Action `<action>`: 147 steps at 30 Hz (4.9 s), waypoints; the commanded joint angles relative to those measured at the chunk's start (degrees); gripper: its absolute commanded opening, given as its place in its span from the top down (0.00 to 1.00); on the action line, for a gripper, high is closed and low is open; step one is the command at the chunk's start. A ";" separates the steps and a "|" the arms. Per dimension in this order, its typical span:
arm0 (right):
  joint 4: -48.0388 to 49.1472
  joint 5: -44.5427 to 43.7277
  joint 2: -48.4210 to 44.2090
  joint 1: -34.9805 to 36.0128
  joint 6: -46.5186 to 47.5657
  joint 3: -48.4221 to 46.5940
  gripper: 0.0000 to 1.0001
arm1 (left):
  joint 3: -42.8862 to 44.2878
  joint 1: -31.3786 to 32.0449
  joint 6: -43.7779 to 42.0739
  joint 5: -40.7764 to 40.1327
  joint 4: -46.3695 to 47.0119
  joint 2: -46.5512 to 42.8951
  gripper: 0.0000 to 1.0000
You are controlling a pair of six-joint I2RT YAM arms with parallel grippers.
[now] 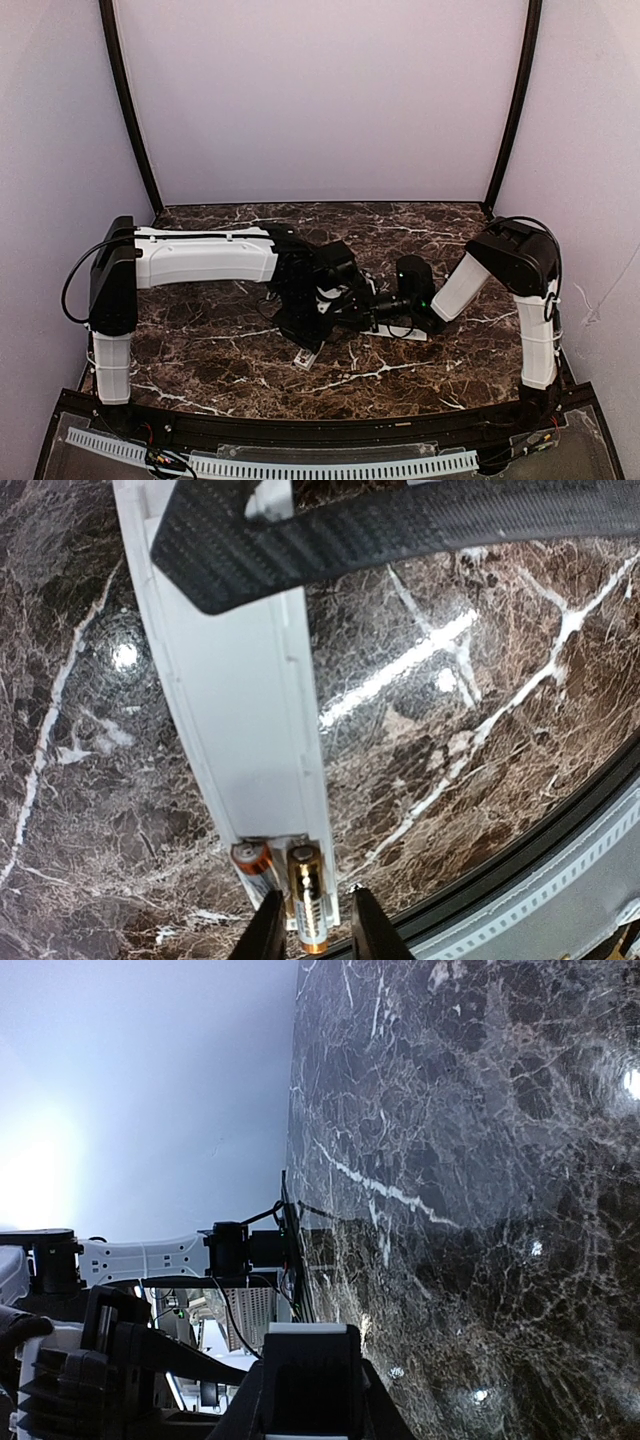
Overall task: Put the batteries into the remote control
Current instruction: Place the battery in the battery compartment, then press the battery in the battery compartment.
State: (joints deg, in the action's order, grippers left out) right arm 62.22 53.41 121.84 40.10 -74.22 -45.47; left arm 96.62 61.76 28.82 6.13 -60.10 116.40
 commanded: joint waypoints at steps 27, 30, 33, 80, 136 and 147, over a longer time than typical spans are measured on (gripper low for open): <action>-23.96 8.28 -3.34 -0.55 22.53 -7.52 1.00 | -36.90 1.09 -45.42 1.54 37.40 -36.79 0.48; -24.76 8.28 -2.95 -0.55 22.88 -7.65 1.00 | -38.36 4.05 -51.29 -0.63 38.06 -35.76 0.53; -24.47 8.33 -2.41 -0.55 22.65 -7.60 1.00 | -38.43 5.92 -56.77 -1.14 37.89 -33.05 0.61; -21.78 8.08 -1.60 -1.35 20.78 -6.12 1.00 | -33.95 8.73 -74.62 -7.79 39.69 -17.01 0.86; -20.73 5.77 -3.22 -1.95 21.39 -4.06 1.00 | -36.45 0.57 -14.21 -10.21 45.05 -24.62 0.82; -20.68 5.09 -3.93 -1.95 21.77 -3.66 1.00 | -37.21 -0.10 -8.30 -2.56 46.61 -19.77 0.79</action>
State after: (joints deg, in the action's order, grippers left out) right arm 40.71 60.16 119.59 38.30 -54.13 -50.13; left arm 60.20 62.02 18.24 0.21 -13.41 95.96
